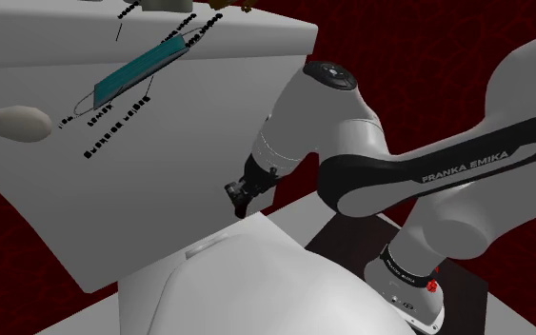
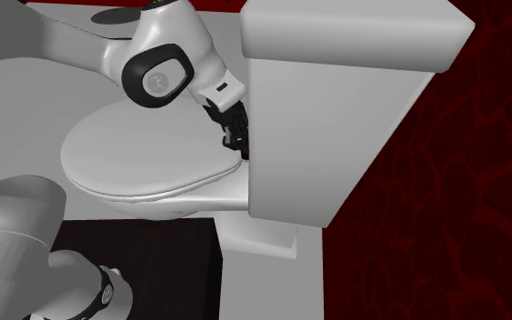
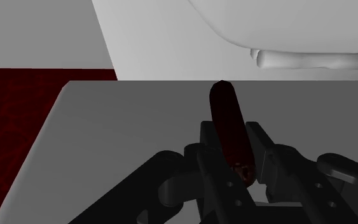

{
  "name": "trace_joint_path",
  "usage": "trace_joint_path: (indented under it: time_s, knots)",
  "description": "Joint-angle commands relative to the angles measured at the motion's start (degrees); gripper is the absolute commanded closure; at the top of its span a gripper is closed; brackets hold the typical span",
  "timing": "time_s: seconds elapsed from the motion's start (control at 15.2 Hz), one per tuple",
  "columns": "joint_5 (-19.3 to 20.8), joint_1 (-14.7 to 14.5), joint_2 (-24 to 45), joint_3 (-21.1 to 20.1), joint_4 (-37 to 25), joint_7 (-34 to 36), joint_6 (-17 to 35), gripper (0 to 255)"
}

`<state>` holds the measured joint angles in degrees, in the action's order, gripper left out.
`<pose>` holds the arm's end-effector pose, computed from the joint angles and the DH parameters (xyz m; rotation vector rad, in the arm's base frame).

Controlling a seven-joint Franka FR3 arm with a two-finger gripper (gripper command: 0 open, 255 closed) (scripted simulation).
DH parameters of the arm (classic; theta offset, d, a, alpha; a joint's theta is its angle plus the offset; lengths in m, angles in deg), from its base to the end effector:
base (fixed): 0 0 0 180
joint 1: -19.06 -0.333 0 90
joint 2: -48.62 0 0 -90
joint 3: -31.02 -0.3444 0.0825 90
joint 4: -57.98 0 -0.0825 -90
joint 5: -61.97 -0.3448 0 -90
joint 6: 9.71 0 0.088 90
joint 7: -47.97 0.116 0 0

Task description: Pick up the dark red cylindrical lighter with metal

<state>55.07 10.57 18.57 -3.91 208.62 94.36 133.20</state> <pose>0.2649 0.2682 0.4585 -3.0115 0.2368 -0.5643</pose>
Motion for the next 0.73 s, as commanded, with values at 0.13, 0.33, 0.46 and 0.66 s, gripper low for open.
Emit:
trace_joint_path:
  time_s: [0.13, 0.33, 0.46, 0.66]
  knots:
    - [-0.42, -0.69, -1.79, 1.27, -1.88, -0.83, -3.68, 255]
    - [-0.53, -0.97, -2.83, 2.15, -3.46, -1.4, -6.28, 255]
    - [-0.56, -1.1, -3.43, 2.7, -4.57, -1.75, -7.98, 255]
    - [-0.57, -1.16, -3.75, 3.0, -5.22, -1.94, -8.95, 255]
